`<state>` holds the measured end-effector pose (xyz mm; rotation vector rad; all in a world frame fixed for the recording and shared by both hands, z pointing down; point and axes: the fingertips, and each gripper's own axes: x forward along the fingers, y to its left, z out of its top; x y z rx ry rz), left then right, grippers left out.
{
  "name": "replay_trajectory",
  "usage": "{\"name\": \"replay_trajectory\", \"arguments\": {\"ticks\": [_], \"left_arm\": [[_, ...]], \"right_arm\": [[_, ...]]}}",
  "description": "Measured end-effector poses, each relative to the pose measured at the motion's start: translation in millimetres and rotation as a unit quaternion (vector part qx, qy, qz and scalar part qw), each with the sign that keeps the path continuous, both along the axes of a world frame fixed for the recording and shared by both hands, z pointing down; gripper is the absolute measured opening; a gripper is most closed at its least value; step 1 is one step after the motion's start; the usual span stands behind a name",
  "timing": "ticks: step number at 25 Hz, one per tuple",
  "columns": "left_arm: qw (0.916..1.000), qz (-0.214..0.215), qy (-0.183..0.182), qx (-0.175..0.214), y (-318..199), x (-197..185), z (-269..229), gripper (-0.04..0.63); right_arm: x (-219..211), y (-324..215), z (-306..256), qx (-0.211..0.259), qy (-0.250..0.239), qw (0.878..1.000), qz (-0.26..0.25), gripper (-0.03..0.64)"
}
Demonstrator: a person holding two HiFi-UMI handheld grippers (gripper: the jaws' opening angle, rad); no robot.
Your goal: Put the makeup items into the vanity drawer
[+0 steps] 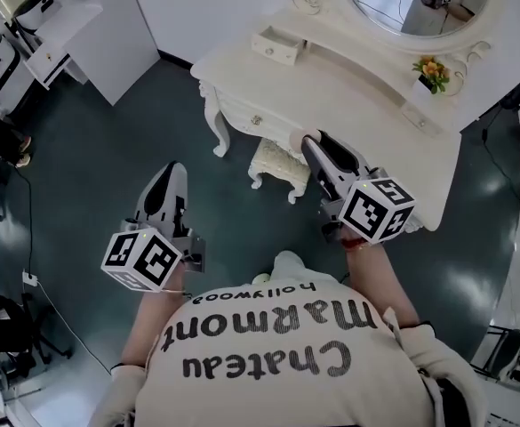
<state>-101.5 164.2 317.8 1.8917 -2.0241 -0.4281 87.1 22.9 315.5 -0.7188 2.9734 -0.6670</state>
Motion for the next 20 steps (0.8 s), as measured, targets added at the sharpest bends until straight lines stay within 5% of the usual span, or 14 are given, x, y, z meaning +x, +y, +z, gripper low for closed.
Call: {"name": "replay_trajectory", "arguments": {"ticks": [10,20], "left_arm": [[0.9995,-0.021,0.016,-0.016,-8,-14,20,0.009],[0.9984,-0.055,-0.006,0.007,-79,-49,-3,0.009]], "right_arm": [[-24,-21,15,-0.015,0.011,0.999,-0.029,0.141],[-56,-106,8,-0.008,-0.001,0.999,-0.041,0.141]]}}
